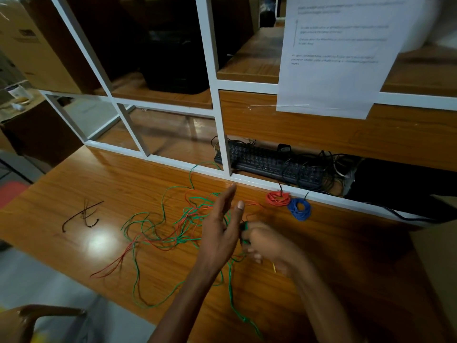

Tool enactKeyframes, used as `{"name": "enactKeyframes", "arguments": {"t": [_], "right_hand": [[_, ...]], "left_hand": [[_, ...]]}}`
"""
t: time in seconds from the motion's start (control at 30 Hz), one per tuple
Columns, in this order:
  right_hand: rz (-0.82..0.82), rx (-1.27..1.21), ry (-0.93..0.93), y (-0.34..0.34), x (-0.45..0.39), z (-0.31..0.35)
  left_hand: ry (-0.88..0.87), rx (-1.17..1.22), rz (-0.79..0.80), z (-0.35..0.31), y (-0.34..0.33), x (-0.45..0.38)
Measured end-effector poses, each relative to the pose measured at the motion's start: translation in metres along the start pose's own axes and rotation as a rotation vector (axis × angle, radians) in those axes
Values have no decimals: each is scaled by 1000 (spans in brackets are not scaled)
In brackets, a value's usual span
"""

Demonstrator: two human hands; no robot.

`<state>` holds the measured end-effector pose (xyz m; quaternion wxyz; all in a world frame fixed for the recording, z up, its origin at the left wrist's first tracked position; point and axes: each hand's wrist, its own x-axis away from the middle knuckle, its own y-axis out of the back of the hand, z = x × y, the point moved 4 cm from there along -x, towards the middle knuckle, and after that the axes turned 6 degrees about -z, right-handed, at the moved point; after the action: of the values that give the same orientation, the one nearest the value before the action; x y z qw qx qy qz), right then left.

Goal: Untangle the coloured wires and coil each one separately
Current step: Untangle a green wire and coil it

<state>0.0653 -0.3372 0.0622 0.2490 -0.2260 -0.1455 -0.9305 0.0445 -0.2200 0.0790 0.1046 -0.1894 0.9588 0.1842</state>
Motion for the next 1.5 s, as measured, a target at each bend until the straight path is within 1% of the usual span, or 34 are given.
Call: {"name": "enactKeyframes", "arguments": {"t": [0.1,0.17,0.23,0.3,0.37,0.47,0.5,0.53,0.57,0.6,0.7,0.73,0.77,0.8,0.83,0.87,0.9,0.93,0.97,1.0,1.03,1.07,1.13,1.2,1.27,1.33,1.4,1.5], "right_hand": [[216,-225,-58,-6,6,2],[440,-459,-88,-8,9,1],[646,-675,-85,-9,12,1],[774,-782,-55,-9,19,4],[893,-859,9,-9,29,11],[1052,-983,214,0,44,27],[1060,-1051,280,4,45,34],[1033,-1138,335,10,43,39],[956,-1242,373,18,38,43],[818,-1346,399,28,31,45],[283,-1556,428,55,10,39],[101,-1543,428,60,4,34],[-74,-1460,431,61,0,31],[-227,-1320,432,60,-5,25],[-339,-1140,436,56,-4,25],[-422,-911,411,49,-2,24],[-454,-637,354,43,-1,23],[-421,-359,274,37,-1,20],[-353,-114,191,31,1,18],[-278,68,133,26,2,15],[-210,189,110,22,2,11],[-162,249,100,18,-1,8],[-120,273,98,11,-2,9],[-64,177,85,6,0,11],[22,69,38,1,2,9],[80,147,-23,0,5,5],[158,196,-40,0,8,0],[218,67,15,4,11,-4]], "left_hand": [[178,95,-43,17,7,-5],[311,192,-52,31,11,-6],[380,231,-60,35,12,-5],[404,263,-71,34,12,-3],[443,342,-117,34,12,-2],[544,470,-178,39,13,-1],[558,494,-168,38,12,1],[554,491,-155,38,12,2],[538,465,-150,39,11,3],[516,423,-164,41,11,5],[360,272,-240,38,14,6],[292,242,-246,35,14,6],[236,249,-236,30,11,8],[209,295,-218,23,8,9],[198,344,-199,15,6,10],[190,379,-187,10,5,11],[184,398,-184,5,5,10],[179,409,-180,3,5,10],[188,422,-170,3,4,10],[199,434,-145,1,4,9],[205,435,-113,3,3,9],[215,435,-69,5,3,9],[265,455,14,9,6,8],[351,445,40,17,13,6],[443,381,74,27,19,5],[498,311,126,37,22,6],[518,242,141,47,28,6],[499,190,153,56,41,4]]}}
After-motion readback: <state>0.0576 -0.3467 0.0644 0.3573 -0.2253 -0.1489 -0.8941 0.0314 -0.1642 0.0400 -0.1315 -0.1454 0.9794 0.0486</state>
